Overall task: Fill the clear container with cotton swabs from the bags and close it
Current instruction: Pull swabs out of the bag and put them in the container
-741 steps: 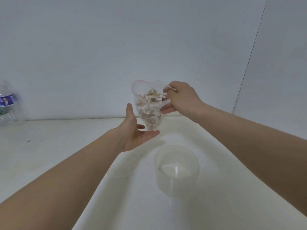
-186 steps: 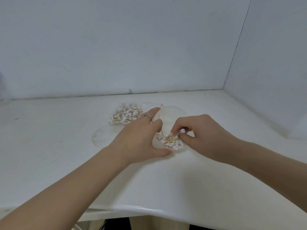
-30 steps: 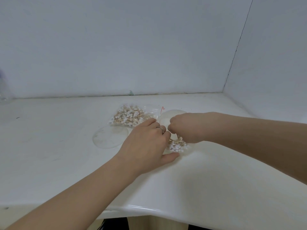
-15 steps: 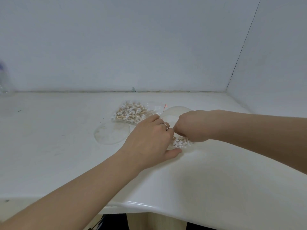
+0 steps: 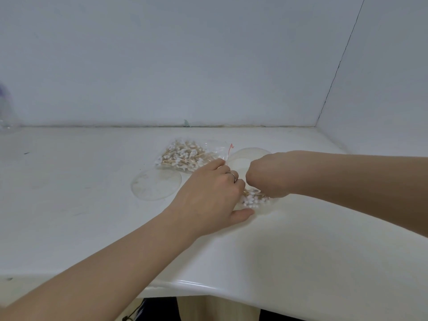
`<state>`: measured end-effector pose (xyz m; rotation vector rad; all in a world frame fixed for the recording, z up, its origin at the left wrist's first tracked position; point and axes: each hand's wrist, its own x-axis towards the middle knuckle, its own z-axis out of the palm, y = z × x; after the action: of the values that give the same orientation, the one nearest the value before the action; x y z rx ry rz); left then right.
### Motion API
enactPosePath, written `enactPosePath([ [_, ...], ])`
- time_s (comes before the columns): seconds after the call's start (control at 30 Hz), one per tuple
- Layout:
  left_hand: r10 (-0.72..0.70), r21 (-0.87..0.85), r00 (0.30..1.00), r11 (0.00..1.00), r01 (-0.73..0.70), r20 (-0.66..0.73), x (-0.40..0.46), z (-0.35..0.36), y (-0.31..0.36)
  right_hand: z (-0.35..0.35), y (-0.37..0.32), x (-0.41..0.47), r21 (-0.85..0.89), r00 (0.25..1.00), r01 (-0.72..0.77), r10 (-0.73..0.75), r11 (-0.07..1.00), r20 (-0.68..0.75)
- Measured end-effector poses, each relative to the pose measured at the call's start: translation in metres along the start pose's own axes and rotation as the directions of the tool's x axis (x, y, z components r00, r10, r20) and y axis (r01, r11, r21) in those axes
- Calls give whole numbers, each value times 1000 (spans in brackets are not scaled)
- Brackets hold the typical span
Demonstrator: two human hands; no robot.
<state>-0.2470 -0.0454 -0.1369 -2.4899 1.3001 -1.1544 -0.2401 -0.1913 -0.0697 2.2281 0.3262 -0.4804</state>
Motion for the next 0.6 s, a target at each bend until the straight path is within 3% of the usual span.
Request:
enactPosePath([
  [0.33,-3,43,1000,999,3,-6,2,0,-3,-13,8,-25,-52,994,0,-6,999,-113],
  [0.6,-37,-9,999,999,37,-7,0,-4,-2,6,35,-43,218,971,5,47,976,-235],
])
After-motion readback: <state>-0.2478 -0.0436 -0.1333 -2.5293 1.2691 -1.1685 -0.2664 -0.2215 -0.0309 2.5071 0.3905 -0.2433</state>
